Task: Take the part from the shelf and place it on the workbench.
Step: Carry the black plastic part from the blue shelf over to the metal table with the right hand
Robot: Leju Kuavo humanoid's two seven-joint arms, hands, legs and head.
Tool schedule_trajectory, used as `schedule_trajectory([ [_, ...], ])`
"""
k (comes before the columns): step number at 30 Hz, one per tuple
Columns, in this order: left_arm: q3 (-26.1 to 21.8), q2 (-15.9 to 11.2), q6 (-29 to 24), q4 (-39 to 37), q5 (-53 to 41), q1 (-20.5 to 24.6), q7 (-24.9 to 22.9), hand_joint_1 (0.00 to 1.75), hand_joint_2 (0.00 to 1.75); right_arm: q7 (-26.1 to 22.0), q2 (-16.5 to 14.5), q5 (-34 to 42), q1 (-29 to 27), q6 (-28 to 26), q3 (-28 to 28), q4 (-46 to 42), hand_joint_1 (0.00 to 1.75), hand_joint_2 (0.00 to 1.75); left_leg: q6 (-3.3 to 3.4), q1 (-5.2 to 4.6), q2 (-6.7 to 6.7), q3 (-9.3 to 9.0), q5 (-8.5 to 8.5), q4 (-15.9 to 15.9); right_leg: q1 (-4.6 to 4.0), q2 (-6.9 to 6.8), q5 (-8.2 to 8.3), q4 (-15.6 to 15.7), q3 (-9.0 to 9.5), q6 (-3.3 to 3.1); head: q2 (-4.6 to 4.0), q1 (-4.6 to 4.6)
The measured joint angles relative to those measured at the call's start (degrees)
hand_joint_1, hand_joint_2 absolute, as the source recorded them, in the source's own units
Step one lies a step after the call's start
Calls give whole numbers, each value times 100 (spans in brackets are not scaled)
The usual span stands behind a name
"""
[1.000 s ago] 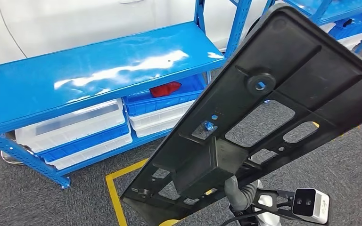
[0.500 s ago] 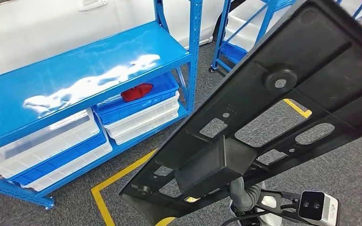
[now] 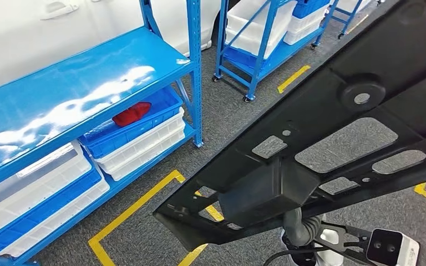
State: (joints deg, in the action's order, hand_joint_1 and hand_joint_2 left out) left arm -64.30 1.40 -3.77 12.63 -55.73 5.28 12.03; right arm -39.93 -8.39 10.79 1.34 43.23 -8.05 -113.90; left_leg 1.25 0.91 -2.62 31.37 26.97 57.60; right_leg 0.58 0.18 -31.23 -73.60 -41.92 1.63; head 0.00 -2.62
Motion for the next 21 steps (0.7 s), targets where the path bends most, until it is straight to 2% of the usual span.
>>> schedule_trajectory([
  [1, 26, 33, -6, -1, -26, 4, -34, 0, 0, 1, -2, 11, -3, 43, 24, -10, 175, 175, -6, -5, -68, -13, 11, 0, -3, -38, 175, 295, 156, -18, 0, 0],
  [3, 68, 117, -29, -2, -63, 5, -113, 0, 0, 0, -11, 41, 5, 131, 53, -44, 175, 175, -35, -26, -188, -49, 41, 1, -58, -302, 491, 1122, 603, -102, 0, 0],
  [4, 89, 152, -43, -2, -81, 4, -150, 0, 0, 0, -19, 53, 16, 165, 59, -60, 175, 175, -58, -36, -241, -62, 55, 1, -95, -416, 560, 1398, 745, -146, 0, 0],
  [5, 110, 186, -50, -2, -96, 3, -187, 0, 0, -1, -27, 61, 30, 185, 67, -71, 175, 175, -84, -45, -295, -73, 68, 0, -129, -488, 574, 1539, 809, -181, 0, 0],
  [6, 129, 217, -52, -2, -108, 4, -215, 0, 0, -1, -33, 64, 44, 189, 72, -74, 175, 175, -111, -51, -354, -84, 77, -7, -150, -461, 564, 1561, 801, -202, 0, 0],
  [7, 145, 243, -45, -2, -115, 12, -238, 0, 0, 0, -37, 68, 56, 169, 76, -78, 175, 175, -139, -52, -412, -103, 85, -19, -144, -378, 580, 1582, 797, -225, 0, 0],
  [8, 156, 270, -32, -2, -120, 24, -256, 0, 0, 0, -36, 76, 67, 135, 73, -81, 175, 175, -169, -47, -379, -116, 113, -6, -129, -308, 599, 1614, 809, -248, 0, 0],
  [9, 163, 294, -20, -2, -121, 33, -269, 0, 0, 0, -34, 92, 87, 94, 59, -84, 175, 175, -194, -41, -268, -100, 183, 72, -109, -241, 619, 1649, 826, -276, 0, 0],
  [11, 166, 333, -10, -2, -119, 34, -308, 0, 0, -1, -25, 151, 150, 22, 4, -79, 175, 175, -224, -21, 64, 120, 496, 595, -75, -106, 651, 1697, 854, -323, 0, 0],
  [12, 166, 352, -17, -2, -116, 21, -330, 0, 0, 0, -19, 185, 182, -1, -28, -68, 175, 175, -229, -19, 164, 312, 687, 996, -73, -29, 652, 1697, 852, -340, 0, 0],
  [13, 166, 370, -28, -2, -114, 8, -351, 0, 0, 1, -11, 216, 203, -20, -56, -54, 175, 175, -235, -17, 201, 499, 826, 1370, -75, 53, 653, 1691, 849, -348, 0, 0],
  [14, 166, 383, -40, -2, -113, -2, -363, 0, 0, 1, -1, 240, 213, -30, -74, -39, 175, 175, -240, -17, 212, 622, 856, 1586, -77, 136, 650, 1682, 848, -350, 0, 0],
  [15, 166, 394, -50, -2, -115, -5, -371, 0, 0, 2, 9, 261, 221, -41, -88, -26, 175, 175, -242, -15, 218, 651, 770, 1595, -76, 223, 646, 1668, 851, -346, 0, 0],
  [16, 166, 401, -56, -2, -123, -2, -372, 0, 0, 3, 21, 279, 229, -52, -98, -16, 175, 175, -241, -10, 238, 563, 571, 1356, -71, 308, 638, 1649, 857, -334, 0, 0],
  [17, 166, 405, -63, -2, -136, 0, -372, 0, 0, 3, 31, 298, 236, -65, -108, -11, 175, 175, -238, 3, 315, 402, 326, 965, -64, 387, 624, 1627, 862, -315, 0, 0],
  [18, 167, 409, -73, -2, -154, 1, -371, 0, 0, 3, 40, 320, 242, -81, -119, -8, 175, 175, -235, 19, 468, 242, 148, 576, -65, 460, 608, 1594, 853, -289, 0, 0],
  [19, 168, 413, -88, -2, -172, 1, -369, 0, 0, 4, 48, 340, 244, -93, -132, -8, 175, 175, -227, 35, 604, 119, 37, 286, -62, 528, 597, 1562, 831, -260, 0, 0],
  [20, 168, 417, -111, -2, -183, 0, -367, 0, 0, 6, 52, 359, 240, -98, -146, -9, 175, 175, -213, 41, 710, 61, 6, 136, -55, 590, 595, 1539, 799, -225, 0, 0],
  [21, 169, 420, -137, -2, -185, 1, -365, 0, 0, 7, 55, 373, 231, -98, -159, -10, 175, 175, -191, 37, 746, 51, 27, 101, -48, 652, 604, 1528, 767, -188, 0, -1],
])
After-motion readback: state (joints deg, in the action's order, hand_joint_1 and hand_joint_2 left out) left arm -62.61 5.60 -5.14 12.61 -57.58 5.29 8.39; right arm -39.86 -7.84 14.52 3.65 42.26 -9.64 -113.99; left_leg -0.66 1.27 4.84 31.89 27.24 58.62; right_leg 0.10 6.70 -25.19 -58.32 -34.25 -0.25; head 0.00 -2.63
